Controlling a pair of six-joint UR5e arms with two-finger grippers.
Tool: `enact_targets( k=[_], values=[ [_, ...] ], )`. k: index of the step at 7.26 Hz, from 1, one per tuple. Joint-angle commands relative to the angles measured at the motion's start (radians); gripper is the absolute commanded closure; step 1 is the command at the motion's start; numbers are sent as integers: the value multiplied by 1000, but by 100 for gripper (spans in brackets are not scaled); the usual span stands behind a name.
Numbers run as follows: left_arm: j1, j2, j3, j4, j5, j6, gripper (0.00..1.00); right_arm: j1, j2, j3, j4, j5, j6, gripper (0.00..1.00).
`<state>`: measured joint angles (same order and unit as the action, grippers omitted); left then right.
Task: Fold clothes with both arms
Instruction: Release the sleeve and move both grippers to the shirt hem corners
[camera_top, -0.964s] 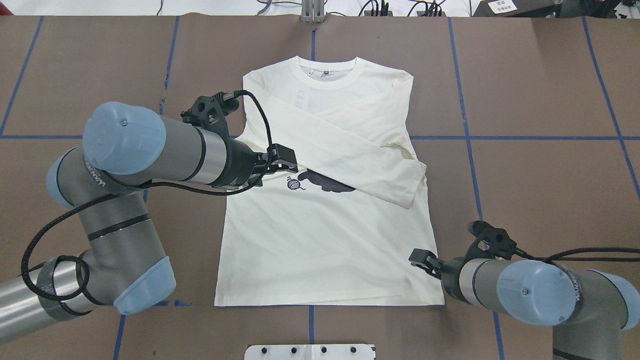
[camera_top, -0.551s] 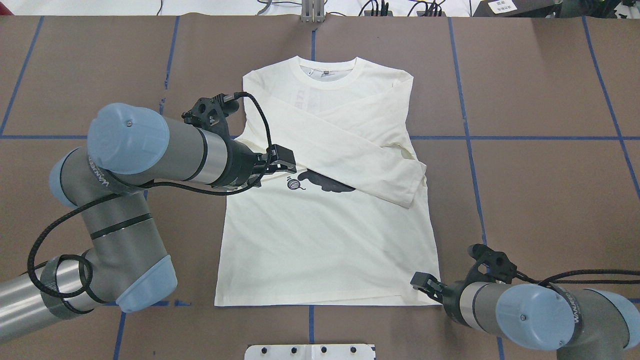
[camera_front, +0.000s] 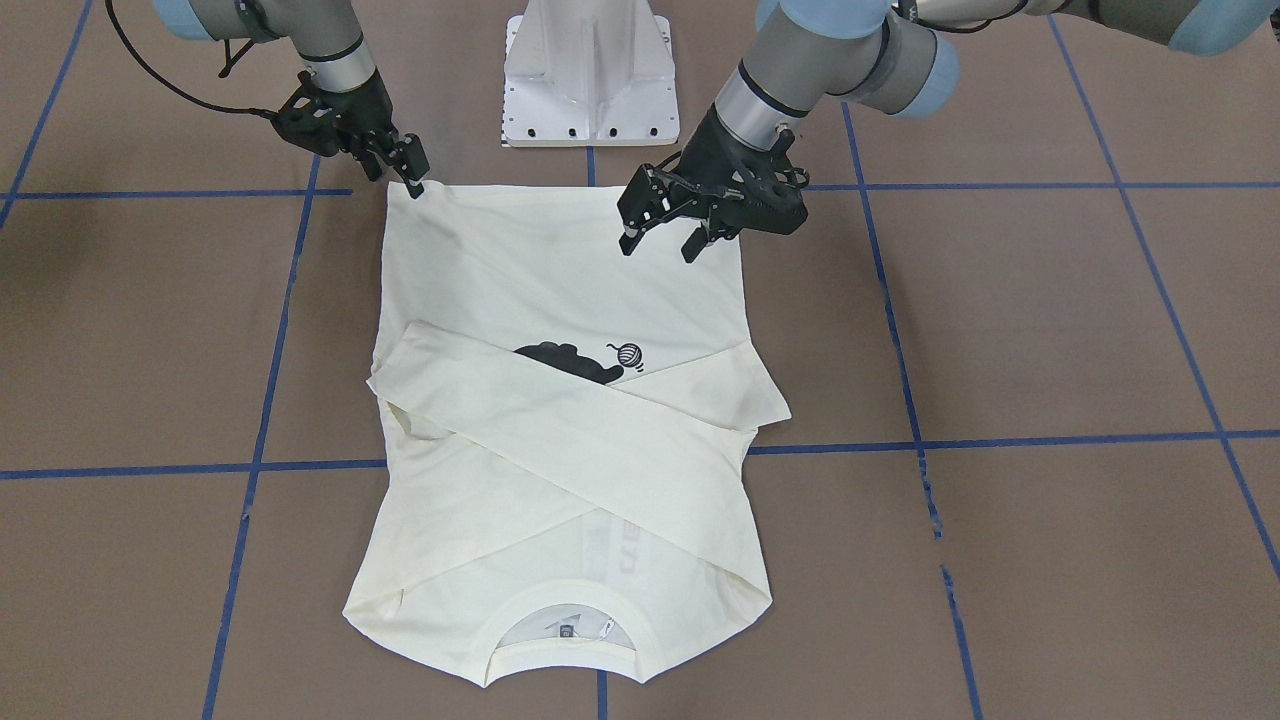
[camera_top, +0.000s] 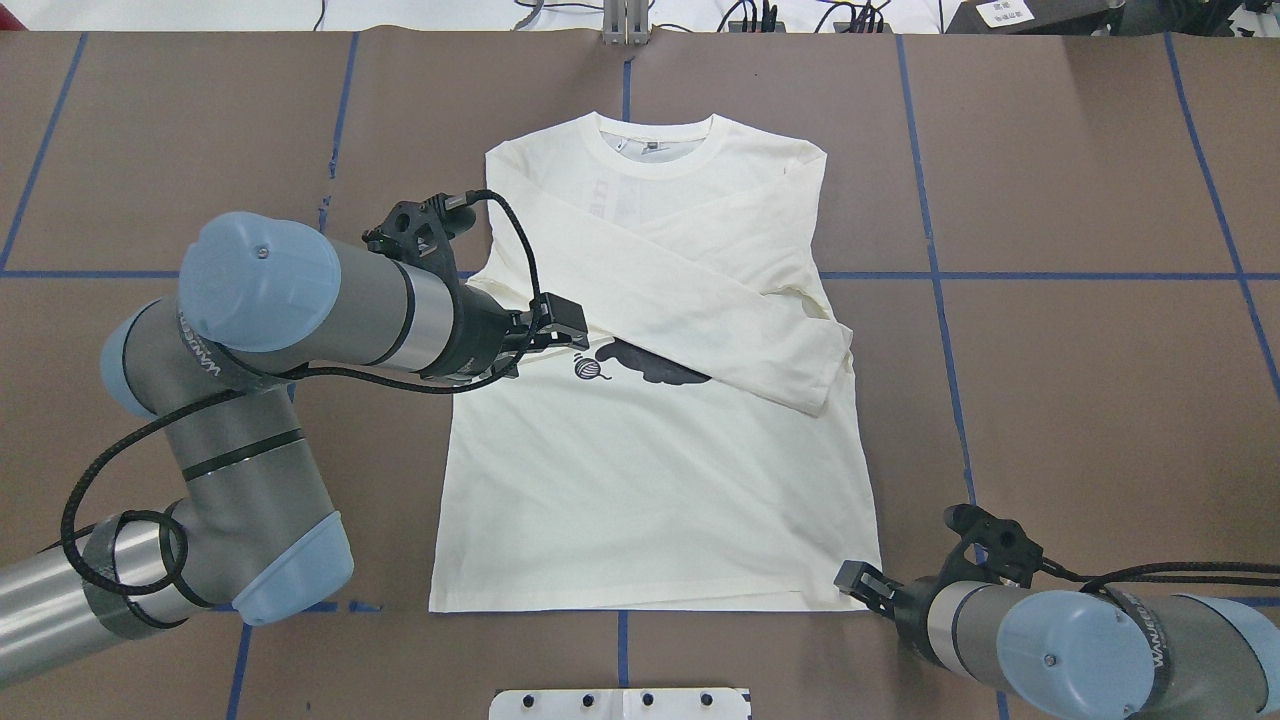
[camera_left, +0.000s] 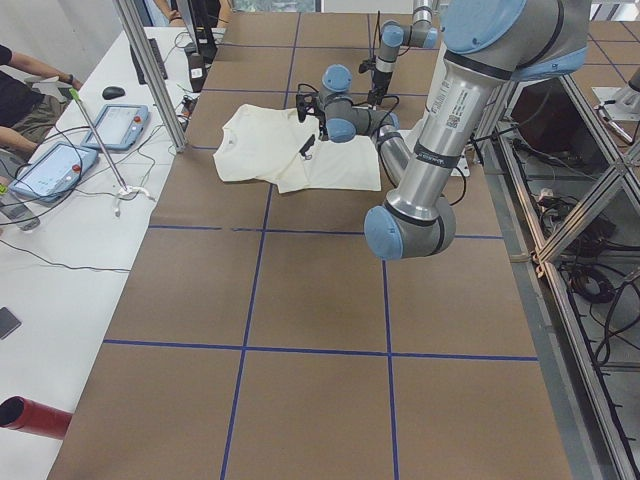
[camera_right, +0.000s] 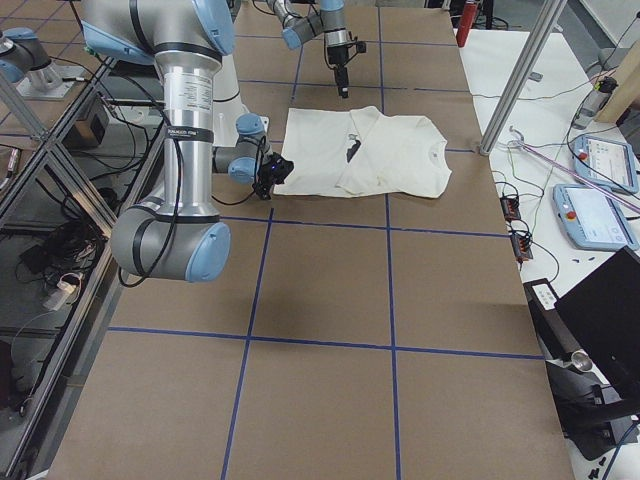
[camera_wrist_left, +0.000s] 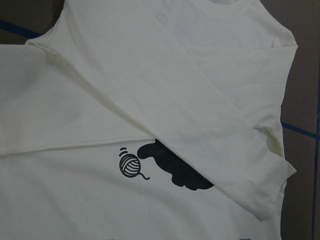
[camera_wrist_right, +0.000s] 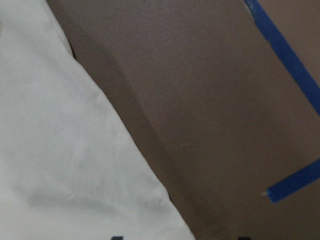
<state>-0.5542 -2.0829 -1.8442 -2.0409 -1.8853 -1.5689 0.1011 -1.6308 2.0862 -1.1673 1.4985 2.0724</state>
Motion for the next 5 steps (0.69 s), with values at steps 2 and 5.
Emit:
enact_targets(
  k=[2,5],
  values=[
    [0,1,6,-1,0,3,13,-1,2,0,-2,-33,2,88],
    [2,3,20,5,0,-7,13,0,0,12,0,-31,-2,100]
  ],
)
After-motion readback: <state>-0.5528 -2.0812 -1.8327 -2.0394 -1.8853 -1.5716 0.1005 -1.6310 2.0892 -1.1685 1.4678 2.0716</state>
